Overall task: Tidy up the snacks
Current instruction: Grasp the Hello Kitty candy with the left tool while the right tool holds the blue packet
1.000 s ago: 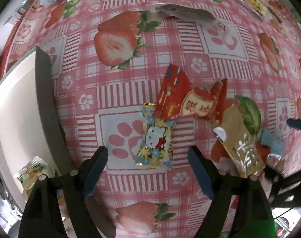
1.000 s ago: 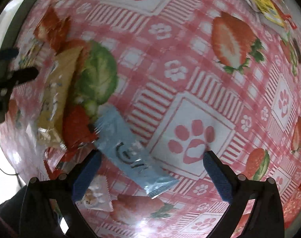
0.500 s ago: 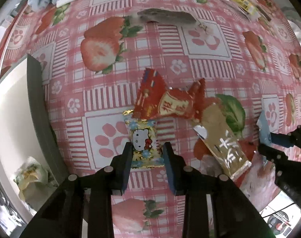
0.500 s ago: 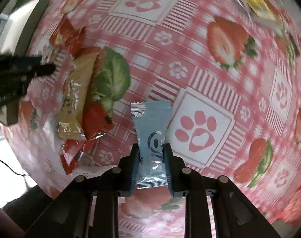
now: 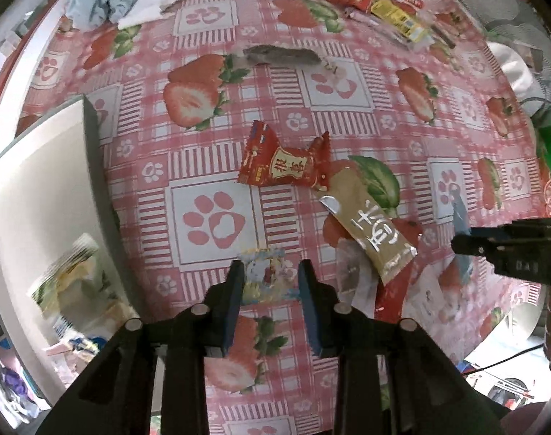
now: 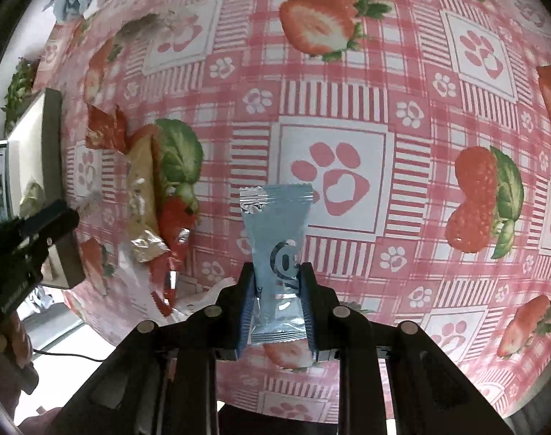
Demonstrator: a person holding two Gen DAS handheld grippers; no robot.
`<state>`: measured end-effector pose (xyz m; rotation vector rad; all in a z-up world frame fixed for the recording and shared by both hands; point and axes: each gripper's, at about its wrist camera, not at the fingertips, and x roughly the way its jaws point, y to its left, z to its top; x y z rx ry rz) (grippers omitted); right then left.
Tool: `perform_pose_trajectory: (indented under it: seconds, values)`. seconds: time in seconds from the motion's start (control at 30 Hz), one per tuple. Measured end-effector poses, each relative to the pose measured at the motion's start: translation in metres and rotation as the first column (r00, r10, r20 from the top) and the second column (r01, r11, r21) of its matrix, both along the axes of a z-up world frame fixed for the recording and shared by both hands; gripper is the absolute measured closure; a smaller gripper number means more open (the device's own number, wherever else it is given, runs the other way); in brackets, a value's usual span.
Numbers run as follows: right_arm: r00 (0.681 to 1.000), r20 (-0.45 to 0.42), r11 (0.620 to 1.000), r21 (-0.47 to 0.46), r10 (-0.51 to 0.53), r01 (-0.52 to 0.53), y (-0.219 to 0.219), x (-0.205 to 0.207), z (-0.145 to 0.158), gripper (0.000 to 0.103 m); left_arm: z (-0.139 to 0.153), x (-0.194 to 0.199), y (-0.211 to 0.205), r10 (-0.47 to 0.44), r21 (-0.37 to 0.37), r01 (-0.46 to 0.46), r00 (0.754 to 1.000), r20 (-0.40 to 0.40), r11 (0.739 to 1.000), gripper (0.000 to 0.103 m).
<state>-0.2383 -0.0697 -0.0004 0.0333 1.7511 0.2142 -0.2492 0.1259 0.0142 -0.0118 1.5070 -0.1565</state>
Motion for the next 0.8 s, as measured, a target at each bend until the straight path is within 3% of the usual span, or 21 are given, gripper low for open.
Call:
perform_pose_trajectory:
  seconds: [0.23, 0.37, 0.43, 0.5, 0.7, 0.8]
  values:
    - [0.998, 0.041, 0.998, 0.027, 0.054, -0.056, 0.045, 0.010, 0.026, 0.077, 0.012, -0.012, 0.020, 0.042, -0.023, -0.041, 0.999, 0.034, 0.999, 0.077]
    - [0.995, 0.050, 0.996, 0.025, 0.086, -0.087, 0.056, 0.014, 0.025, 0.077, 0.008, -0.015, 0.026, 0.054, -0.043, -0.053, 0.998, 0.021, 0.998, 0.076]
    - [0.995, 0.050, 0.996, 0.025, 0.090, -0.091, 0.056, 0.009, 0.018, 0.077, 0.001, -0.014, 0.019, 0.033, -0.007, -0.033, 0.999, 0.004, 0.999, 0.068]
    - [0.994, 0.046, 0.995, 0.023, 0.097, -0.098, 0.057, 0.010, 0.016, 0.077, -0.007, -0.012, 0.014, 0.019, 0.020, -0.019, 1.000, -0.005, 1.000, 0.036]
    - [0.997, 0.040, 0.997, 0.011, 0.070, -0.070, 0.041, 0.000, 0.019, 0.077, -0.040, 0.000, 0.006, 0.079, 0.041, -0.075, 0.991, -0.105, 0.996, 0.033]
    - [0.998, 0.035, 0.999, 0.010, 0.053, -0.053, 0.030, -0.003, 0.024, 0.077, -0.057, 0.001, -0.005, 0.028, 0.108, -0.012, 0.990, -0.141, 0.994, 0.033]
